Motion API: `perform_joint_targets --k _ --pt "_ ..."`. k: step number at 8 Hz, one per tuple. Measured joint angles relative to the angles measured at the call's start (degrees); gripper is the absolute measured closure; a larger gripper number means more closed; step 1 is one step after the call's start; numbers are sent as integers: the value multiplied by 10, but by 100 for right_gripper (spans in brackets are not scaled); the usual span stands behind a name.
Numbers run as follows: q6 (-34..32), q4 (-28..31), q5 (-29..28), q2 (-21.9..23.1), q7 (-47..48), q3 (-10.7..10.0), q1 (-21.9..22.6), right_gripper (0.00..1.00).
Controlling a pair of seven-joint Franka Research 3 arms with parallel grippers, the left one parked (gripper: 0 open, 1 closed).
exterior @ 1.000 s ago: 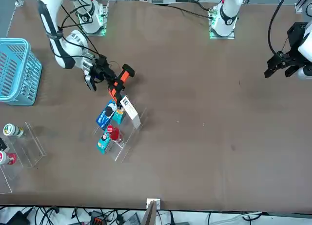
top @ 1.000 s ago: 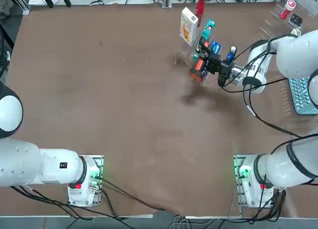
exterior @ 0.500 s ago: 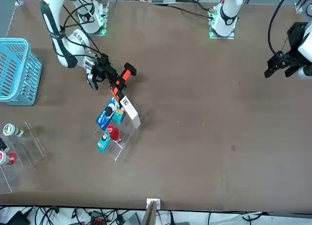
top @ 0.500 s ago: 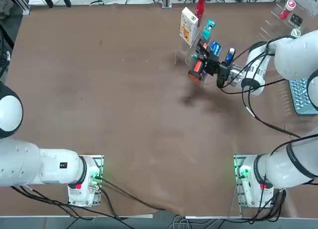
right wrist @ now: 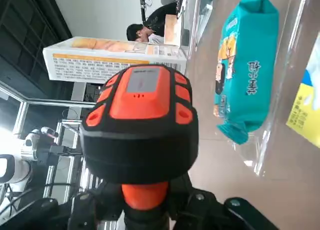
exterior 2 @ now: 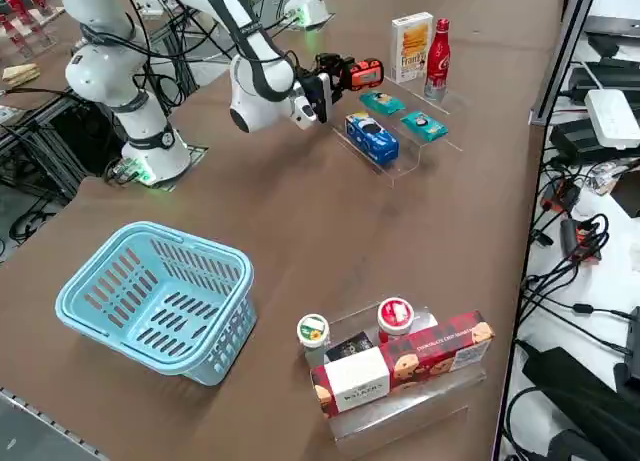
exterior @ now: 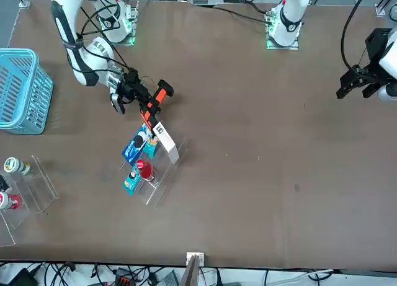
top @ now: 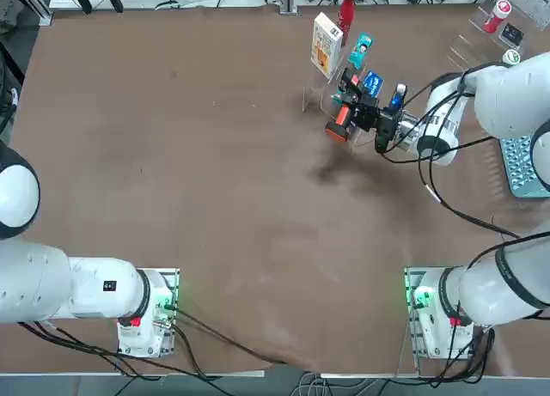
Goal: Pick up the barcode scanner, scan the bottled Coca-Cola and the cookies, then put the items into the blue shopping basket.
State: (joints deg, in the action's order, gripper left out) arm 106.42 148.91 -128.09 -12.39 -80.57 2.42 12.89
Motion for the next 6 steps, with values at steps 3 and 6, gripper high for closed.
perform_joint_targets --k 3,6 --pt "0 -4 -1 1 4 -4 0 57" --pt "20 -22 91 22 65 -24 -19 57"
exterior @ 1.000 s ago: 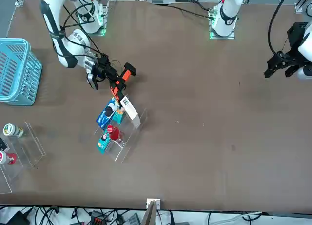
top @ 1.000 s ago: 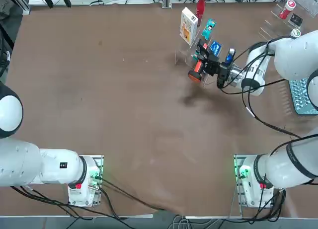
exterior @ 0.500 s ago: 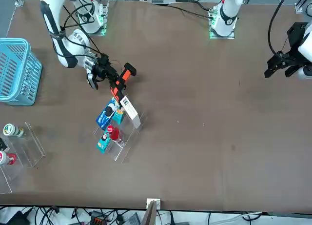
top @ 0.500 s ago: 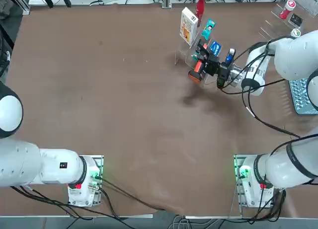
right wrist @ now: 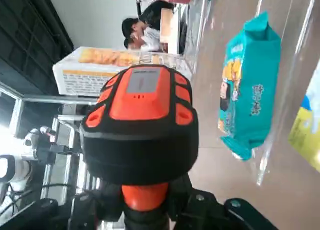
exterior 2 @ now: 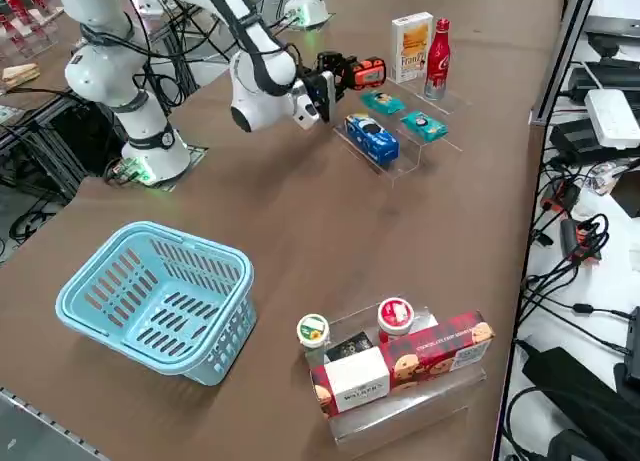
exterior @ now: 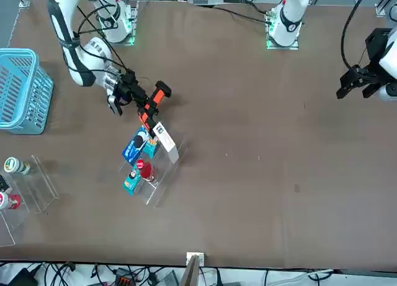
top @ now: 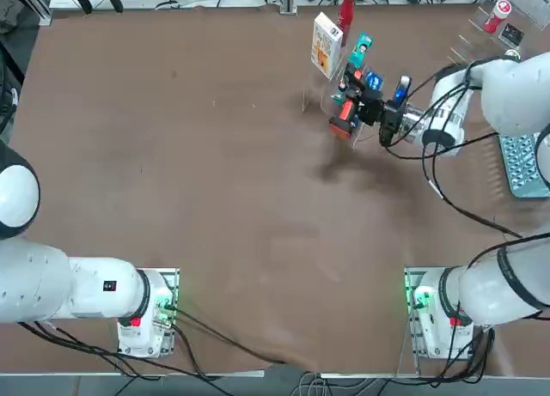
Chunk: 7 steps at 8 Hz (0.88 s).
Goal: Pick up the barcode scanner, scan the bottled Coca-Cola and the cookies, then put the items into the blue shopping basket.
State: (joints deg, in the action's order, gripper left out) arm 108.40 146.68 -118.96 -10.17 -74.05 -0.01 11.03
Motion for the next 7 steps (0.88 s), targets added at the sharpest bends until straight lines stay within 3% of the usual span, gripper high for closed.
perform_joint_targets --k 2,4,7 --pt "4 -33 151 16 71 -10 -70 57" --pt "-1 -97 344 30 171 -14 -151 57" --pt "-19 -224 631 39 374 -13 -190 57"
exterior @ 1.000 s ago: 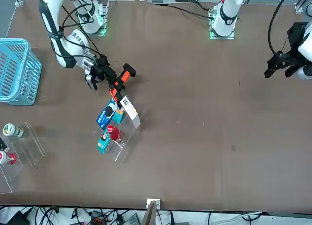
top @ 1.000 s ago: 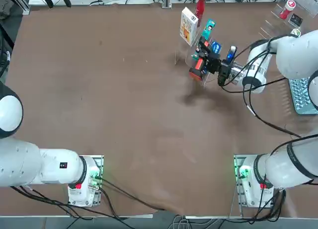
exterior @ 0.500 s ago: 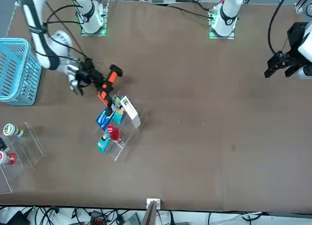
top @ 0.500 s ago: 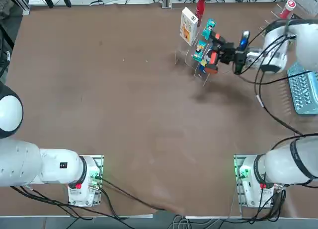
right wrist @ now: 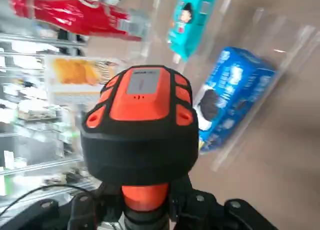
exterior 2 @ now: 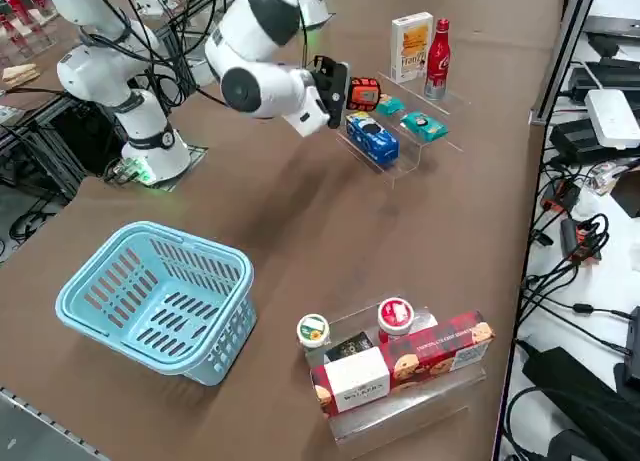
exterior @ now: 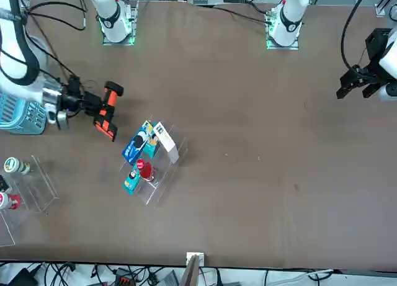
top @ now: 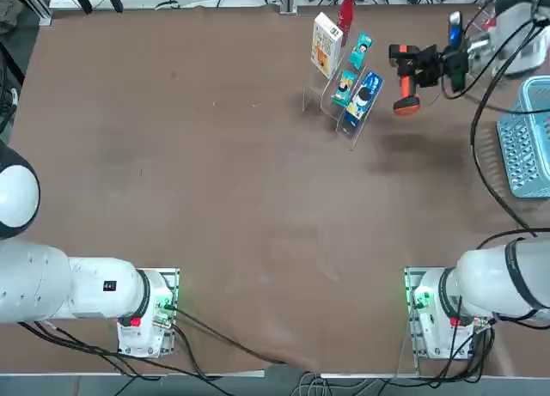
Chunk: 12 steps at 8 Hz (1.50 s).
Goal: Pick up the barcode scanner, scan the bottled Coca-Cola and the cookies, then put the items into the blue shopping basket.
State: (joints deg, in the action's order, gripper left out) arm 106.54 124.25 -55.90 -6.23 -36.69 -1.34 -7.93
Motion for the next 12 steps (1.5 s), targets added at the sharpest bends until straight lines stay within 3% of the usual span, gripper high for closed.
perform_joint_targets --k 2,5,7,9,12 --pt "2 -59 195 -2 113 9 9 57" --pt "52 -72 448 -18 305 16 83 57" --pt "129 -42 502 -47 338 17 104 57" --pt "202 7 516 -67 341 12 103 57" --pt "211 38 524 -66 343 7 101 57"
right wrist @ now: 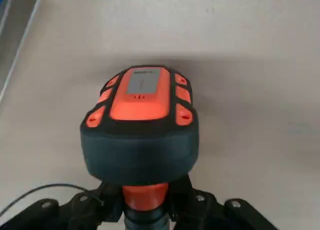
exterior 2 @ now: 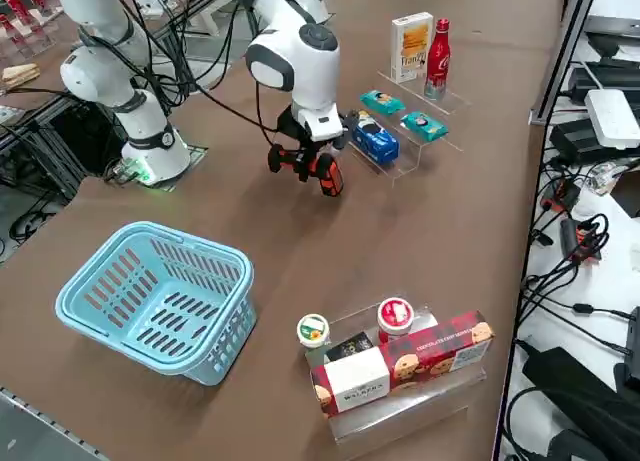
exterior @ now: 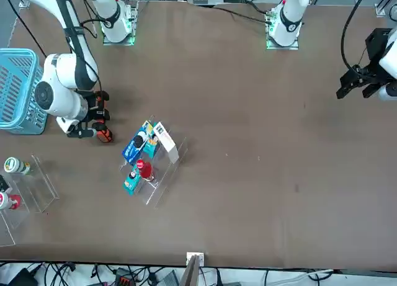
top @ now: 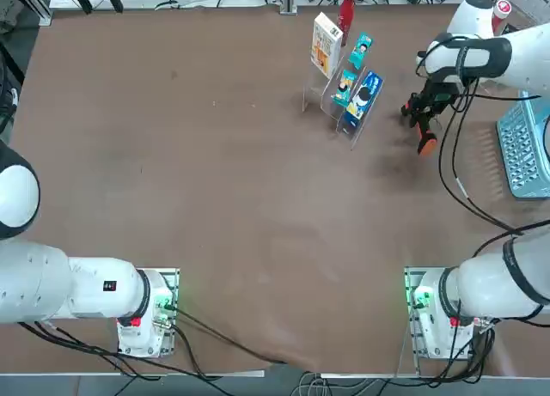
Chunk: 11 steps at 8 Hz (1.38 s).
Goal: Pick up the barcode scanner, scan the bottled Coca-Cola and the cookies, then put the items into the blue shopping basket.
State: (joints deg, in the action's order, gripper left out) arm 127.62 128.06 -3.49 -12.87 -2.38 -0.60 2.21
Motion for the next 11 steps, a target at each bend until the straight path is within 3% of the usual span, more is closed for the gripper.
perform_joint_targets --k 8,10,11 --pt "19 12 26 -28 5 -3 -11 56" --pt "19 11 26 -28 6 -3 -12 24" --pt "19 10 26 -28 6 -3 -12 3"
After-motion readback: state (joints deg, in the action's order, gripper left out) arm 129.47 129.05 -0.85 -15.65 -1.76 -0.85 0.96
